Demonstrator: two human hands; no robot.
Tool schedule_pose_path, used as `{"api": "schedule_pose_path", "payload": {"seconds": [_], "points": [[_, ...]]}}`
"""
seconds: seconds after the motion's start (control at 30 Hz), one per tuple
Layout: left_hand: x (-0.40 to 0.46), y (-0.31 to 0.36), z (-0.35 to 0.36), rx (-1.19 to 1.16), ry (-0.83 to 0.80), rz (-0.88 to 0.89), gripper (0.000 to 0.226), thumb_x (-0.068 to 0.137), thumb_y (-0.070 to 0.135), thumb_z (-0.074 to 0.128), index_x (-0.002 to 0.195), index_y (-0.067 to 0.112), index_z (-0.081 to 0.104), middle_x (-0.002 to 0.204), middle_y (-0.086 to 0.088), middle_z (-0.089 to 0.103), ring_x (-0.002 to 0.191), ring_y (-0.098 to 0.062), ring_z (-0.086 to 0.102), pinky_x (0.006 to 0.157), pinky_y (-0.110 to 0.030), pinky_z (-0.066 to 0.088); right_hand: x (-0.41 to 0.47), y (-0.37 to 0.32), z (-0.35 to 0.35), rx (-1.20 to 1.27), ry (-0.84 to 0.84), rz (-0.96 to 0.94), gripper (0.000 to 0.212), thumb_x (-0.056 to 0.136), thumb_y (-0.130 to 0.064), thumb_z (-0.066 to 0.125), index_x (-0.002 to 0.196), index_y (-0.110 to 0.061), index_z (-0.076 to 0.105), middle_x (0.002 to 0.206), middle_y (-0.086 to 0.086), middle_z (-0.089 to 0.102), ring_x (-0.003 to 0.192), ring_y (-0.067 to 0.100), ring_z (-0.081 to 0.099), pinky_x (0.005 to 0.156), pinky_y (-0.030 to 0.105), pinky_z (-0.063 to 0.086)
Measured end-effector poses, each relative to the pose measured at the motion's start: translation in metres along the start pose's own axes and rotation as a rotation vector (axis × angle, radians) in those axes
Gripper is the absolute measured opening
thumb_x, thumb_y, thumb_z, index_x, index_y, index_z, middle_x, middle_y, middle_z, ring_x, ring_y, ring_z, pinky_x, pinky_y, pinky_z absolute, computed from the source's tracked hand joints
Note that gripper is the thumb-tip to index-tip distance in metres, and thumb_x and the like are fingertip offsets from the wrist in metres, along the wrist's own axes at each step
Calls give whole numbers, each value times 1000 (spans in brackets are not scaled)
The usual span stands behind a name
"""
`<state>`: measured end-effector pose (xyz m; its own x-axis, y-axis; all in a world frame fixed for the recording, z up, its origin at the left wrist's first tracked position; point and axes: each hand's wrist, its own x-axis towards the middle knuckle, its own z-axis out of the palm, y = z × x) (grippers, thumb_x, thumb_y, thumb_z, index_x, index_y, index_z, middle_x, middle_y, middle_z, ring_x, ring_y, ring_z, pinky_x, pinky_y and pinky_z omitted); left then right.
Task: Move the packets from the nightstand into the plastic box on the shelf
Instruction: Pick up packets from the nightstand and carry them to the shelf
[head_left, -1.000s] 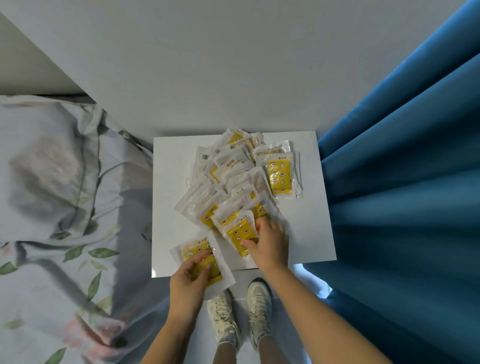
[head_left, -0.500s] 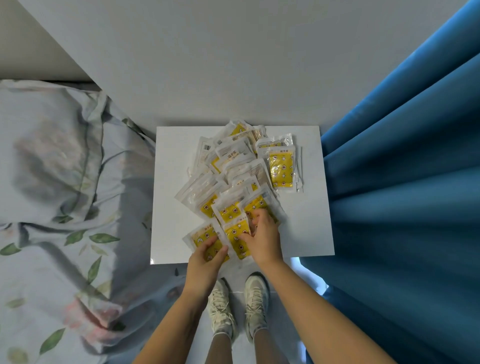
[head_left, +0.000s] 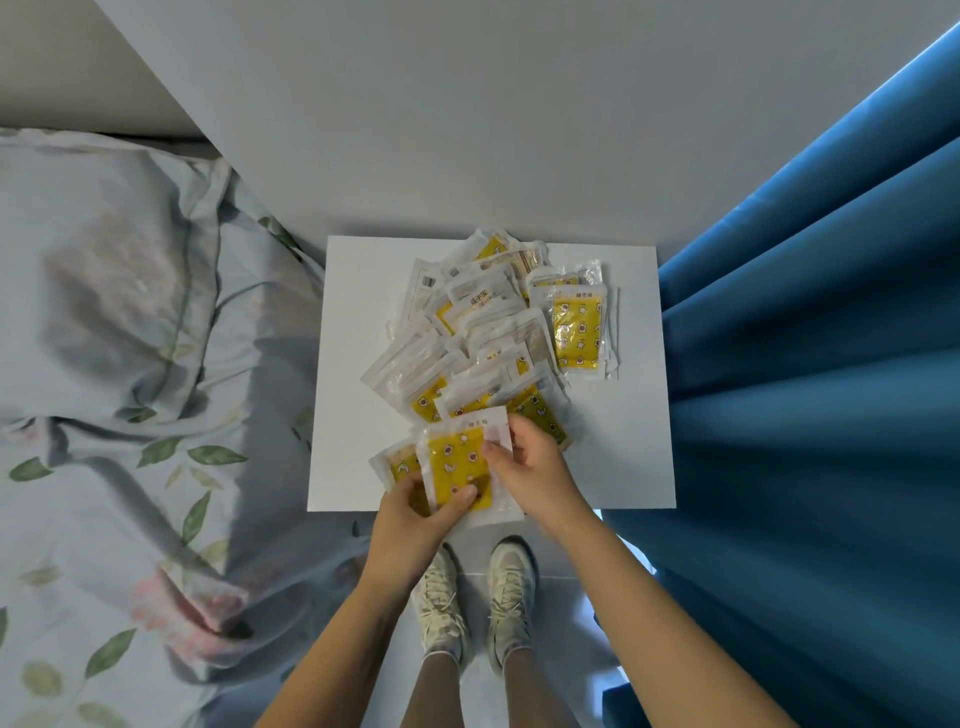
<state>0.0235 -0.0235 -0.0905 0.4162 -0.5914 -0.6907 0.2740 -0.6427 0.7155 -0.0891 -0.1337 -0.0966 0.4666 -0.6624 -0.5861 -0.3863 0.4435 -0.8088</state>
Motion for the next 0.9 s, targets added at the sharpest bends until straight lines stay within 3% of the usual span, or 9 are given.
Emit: {"api": "schedule_pose_path", "payload": {"seconds": [0.07, 0.13, 0.23, 0.3, 0.37, 0.57, 0.67, 0.77, 0.9], "points": [[0, 0, -3, -47, 27, 23, 25, 84, 31, 71, 94, 8, 71, 87, -9, 76, 76, -15, 67, 68, -26, 53, 5, -4, 2, -3, -63, 7, 9, 91, -25, 66, 96, -32, 66, 97, -12, 72, 97, 4, 67, 86, 24, 55], [0, 1, -8, -107, 37, 29, 19, 89, 26, 65, 92, 8, 72, 83, -3, 77, 71, -8, 70, 60, -17, 51, 9, -7, -4, -22, 69, -49, 14, 83, -33, 74, 95, -31, 69, 90, -18, 73, 89, -4, 67, 79, 16, 56], [1, 2, -16, -135, 25, 36, 13, 91, 23, 62, 94, 16, 72, 87, 6, 78, 75, -6, 73, 59, -13, 52, 20, 1, -29, -242, 551, -64, 45, 75, -24, 81, 117, -19, 65, 115, -3, 68, 110, 15, 61, 92, 31, 54], [3, 2, -20, -145, 36, 51, 12, 91, 22, 61, 96, 16, 70, 89, 6, 78, 77, -8, 74, 59, -14, 54, 29, 8, -41, -462, 581, 80, 74, 71, -29, 85, 135, -14, 50, 134, 8, 55, 128, 28, 45, 101, 44, 46], [4, 2, -24, -150, 46, 67, 13, 92, 18, 61, 102, 15, 68, 93, 6, 78, 82, -9, 74, 64, -16, 56, 36, 14, -43, -633, 510, 150, 87, 68, -37, 86, 138, -13, 42, 137, 11, 52, 130, 32, 39, 102, 49, 43], [7, -2, -33, -201, 87, 57, 22, 93, 19, 59, 115, 16, 62, 110, -3, 74, 100, -21, 71, 87, -38, 57, 37, 29, -46, -632, 545, 165, 60, 72, -36, 84, 113, -9, 48, 103, 15, 68, 96, 34, 65, 80, 38, 52], [7, -3, -39, -194, 105, 58, 21, 94, 21, 60, 114, 18, 63, 108, 1, 75, 97, -18, 72, 83, -31, 60, 31, 36, -47, -516, 506, 143, 40, 77, -26, 81, 105, -6, 61, 102, 15, 69, 92, 31, 67, 70, 28, 49], [7, -5, -43, -209, 126, 59, 20, 94, 19, 60, 114, 17, 64, 106, 2, 76, 94, -14, 73, 74, -21, 59, 25, 45, -49, -476, 497, 155, 37, 77, -24, 81, 105, -3, 67, 104, 17, 68, 93, 30, 65, 74, 31, 52], [7, -6, -50, -216, 146, 61, 17, 94, 18, 61, 111, 18, 65, 104, 3, 76, 91, -12, 73, 70, -18, 57, 15, 42, -46, -89, 436, 178, 25, 79, -22, 79, 100, -22, 65, 103, 2, 72, 94, 19, 69, 78, 34, 58]]}}
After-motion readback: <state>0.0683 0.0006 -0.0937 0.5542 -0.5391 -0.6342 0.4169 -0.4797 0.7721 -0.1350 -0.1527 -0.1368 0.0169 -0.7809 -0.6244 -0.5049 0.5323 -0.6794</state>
